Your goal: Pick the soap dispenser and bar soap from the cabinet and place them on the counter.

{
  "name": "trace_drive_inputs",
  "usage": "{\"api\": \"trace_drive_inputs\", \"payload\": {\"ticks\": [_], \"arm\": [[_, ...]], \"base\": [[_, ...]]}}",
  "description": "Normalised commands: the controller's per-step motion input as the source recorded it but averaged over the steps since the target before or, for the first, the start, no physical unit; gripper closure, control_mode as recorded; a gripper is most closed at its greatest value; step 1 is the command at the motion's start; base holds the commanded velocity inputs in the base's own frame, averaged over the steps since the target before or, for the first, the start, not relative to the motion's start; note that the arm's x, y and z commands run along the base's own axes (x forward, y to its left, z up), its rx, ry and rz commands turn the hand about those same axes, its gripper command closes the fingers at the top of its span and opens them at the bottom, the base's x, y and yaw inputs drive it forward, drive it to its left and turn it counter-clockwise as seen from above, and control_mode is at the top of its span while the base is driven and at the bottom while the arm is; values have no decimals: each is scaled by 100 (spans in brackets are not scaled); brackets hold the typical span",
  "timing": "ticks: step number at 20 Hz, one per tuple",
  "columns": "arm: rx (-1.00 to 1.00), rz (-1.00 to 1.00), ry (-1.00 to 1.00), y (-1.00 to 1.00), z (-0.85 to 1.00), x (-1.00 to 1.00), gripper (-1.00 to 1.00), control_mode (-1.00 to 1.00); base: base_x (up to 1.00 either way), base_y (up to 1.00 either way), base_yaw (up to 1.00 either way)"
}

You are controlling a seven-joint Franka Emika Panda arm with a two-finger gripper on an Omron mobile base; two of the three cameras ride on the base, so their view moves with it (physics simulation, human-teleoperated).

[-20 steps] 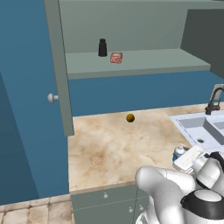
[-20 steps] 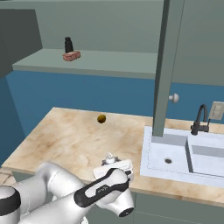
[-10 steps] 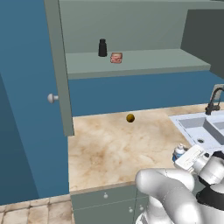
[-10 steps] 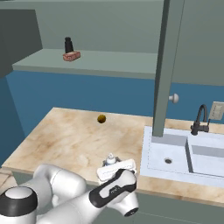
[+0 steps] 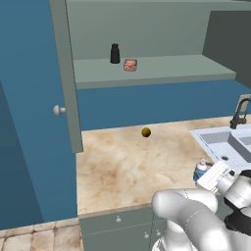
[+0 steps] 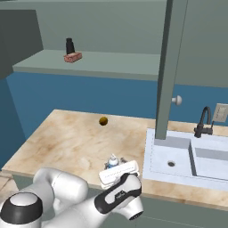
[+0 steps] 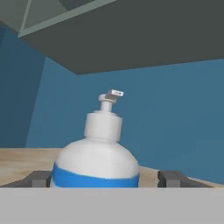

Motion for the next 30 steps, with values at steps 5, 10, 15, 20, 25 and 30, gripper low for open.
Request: {"api": "trace_drive_inputs", "payload": {"ticks": [5,10,15,20,25,30], "arm": [[0,0,-5,0,-9,-4,-100,-100],[0,0,-1,0,-7,-14,-100,-100],[0,0,-1,0,-5,-23,-100,-100],[0,0,-8,0,2,-48,-100,-100],[0,0,-12,0,59,-29,-100,-100],[0,1,-13,0,89,-12,-100,-100]], "base": [[0,0,0],[0,0,0],[0,0,0],[0,0,0],[0,0,0],[0,0,0]]}}
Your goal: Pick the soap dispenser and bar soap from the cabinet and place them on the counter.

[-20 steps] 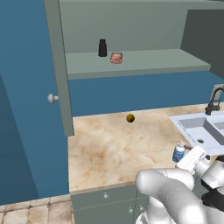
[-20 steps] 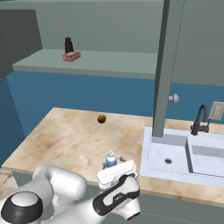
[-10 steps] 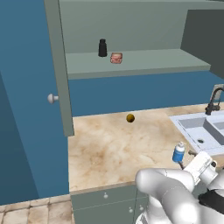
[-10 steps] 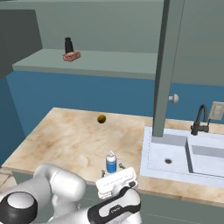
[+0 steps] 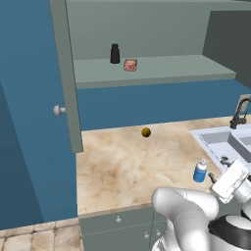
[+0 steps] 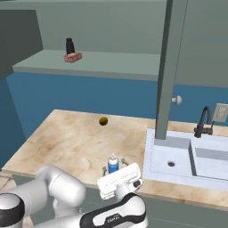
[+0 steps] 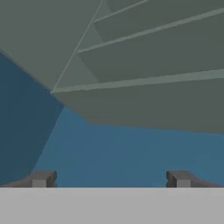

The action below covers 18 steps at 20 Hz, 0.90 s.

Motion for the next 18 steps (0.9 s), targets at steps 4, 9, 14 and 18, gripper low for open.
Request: {"api": "trace_drive_inputs", "payload": {"ticks": [4,9,14,18], "arm": [[0,0,-8,3,90,-3,-100,-100],[0,0,1,13,66,-1,-100,-100],[13,-1,19,7,62,0,-100,-100],[24,0,32,8,71,0,-100,-100]], "base": [[0,0,0],[0,0,0],[0,0,0],[0,0,0]]}}
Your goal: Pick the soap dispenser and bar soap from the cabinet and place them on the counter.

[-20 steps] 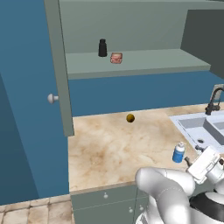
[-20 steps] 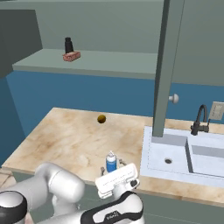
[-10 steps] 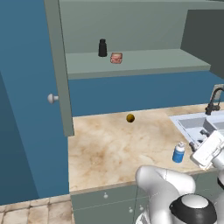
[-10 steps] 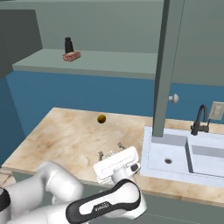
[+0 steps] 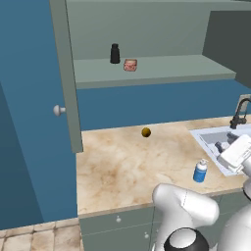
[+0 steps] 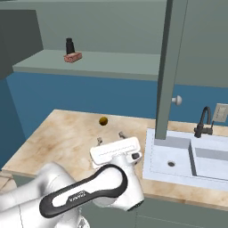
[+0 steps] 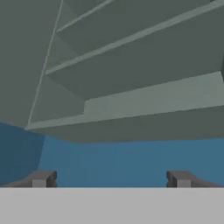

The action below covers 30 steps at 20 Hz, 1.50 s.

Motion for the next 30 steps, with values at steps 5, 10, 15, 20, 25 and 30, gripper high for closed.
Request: {"api": "trace_drive_inputs", "payload": {"ticks": [5,10,15,20,25,30], "arm": [[22,0,34,20,70,0,-100,-100],[16,1,32,16,69,0,-100,-100],[12,3,34,5,76,-1,-100,-100],[10,3,34,0,87,-8,-100,-100],[-2,1,17,2,40,-44,-100,-100],[-10,0,1,31,9,-53,-100,-100]], "base": [[0,0,0],[0,0,0],[0,0,0],[0,0,0],[0,0,0],[0,0,0]]}}
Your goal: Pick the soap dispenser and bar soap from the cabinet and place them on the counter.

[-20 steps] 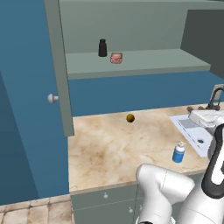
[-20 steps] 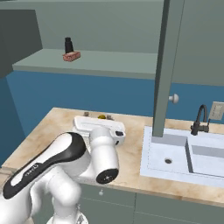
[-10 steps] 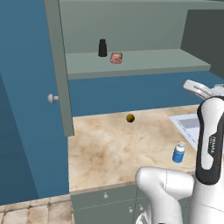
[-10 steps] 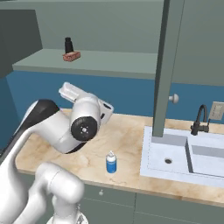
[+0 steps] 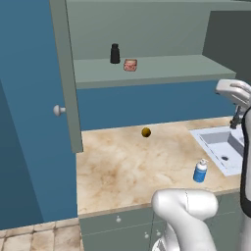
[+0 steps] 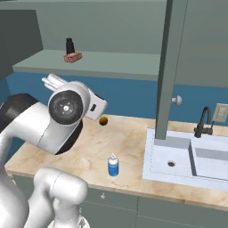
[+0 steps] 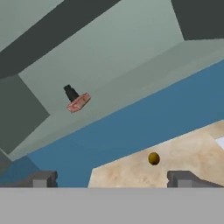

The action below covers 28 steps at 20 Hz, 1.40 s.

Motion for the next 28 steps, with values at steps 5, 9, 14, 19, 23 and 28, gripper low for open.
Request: {"api": "trace_drive_inputs", "payload": {"ticks": [5,9,14,19,23,28], "arm": [[-16,0,1,61,22,-13,-100,-100],[-8,0,4,28,31,-17,-100,-100],[-4,0,6,36,35,-10,-100,-100],[-7,1,0,45,4,-3,-100,-100],[-11,0,0,43,1,7,-100,-100],[0,-5,1,0,1,0,-100,-100]], "base": [[0,0,0],[0,0,0],[0,0,0],[0,0,0],[0,0,0],[0,0,0]]}}
